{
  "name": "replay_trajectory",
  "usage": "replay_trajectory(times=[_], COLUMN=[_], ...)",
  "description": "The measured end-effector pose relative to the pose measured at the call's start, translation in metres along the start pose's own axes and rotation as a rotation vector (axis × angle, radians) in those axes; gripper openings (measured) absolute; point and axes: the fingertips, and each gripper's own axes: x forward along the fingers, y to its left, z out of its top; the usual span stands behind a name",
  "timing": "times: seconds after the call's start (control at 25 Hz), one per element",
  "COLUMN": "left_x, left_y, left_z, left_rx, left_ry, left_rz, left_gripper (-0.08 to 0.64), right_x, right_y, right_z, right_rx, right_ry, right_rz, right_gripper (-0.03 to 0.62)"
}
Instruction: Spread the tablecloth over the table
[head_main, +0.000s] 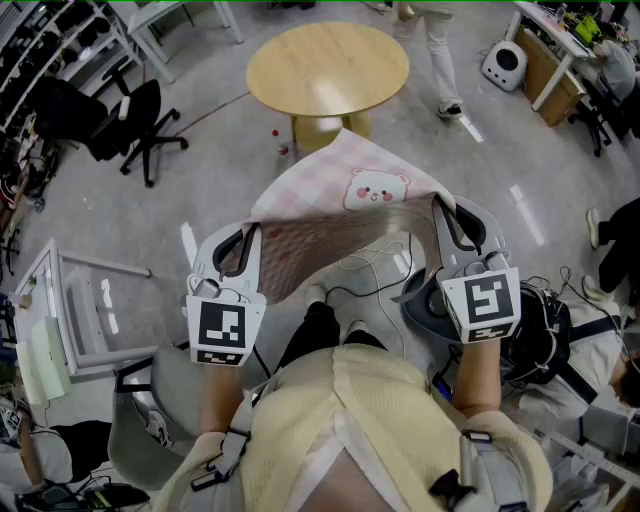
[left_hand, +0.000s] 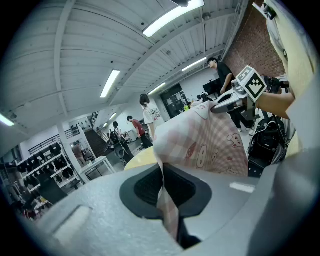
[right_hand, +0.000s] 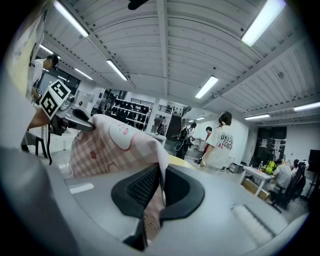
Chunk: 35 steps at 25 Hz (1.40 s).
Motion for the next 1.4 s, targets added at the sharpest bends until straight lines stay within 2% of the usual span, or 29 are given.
replay_trajectory(times=[0.32, 0.68, 0.92, 1.4], left_x=[0.006, 0.011, 0.024, 0.082], left_y=[-0.001, 0.004, 0.031, 0.068], left_z=[-0.005, -0.01, -0.008, -0.017], left_rx=[0.004, -0.01, 0.002, -0.009], left_ry=[0.014, 0.023, 0.021, 0.033], left_rz=[0.006, 0.026, 0.043, -0.023], left_gripper=[0.006, 0.006, 0.006, 0.006], right_x=[0.007, 0.018, 0.04, 0.102], right_y=[0.0, -0.002, 0.0, -0.021], right_z=[-0.009, -0.007, 0.003, 0.012], right_rx=[0.024, -0.007, -0.005, -0.019], right_ry=[0.007, 0.01, 0.012, 0.063], right_rz=[0.018, 0.018, 0.034, 0.0], right_gripper=[0.012, 0.012, 0.012, 0.012])
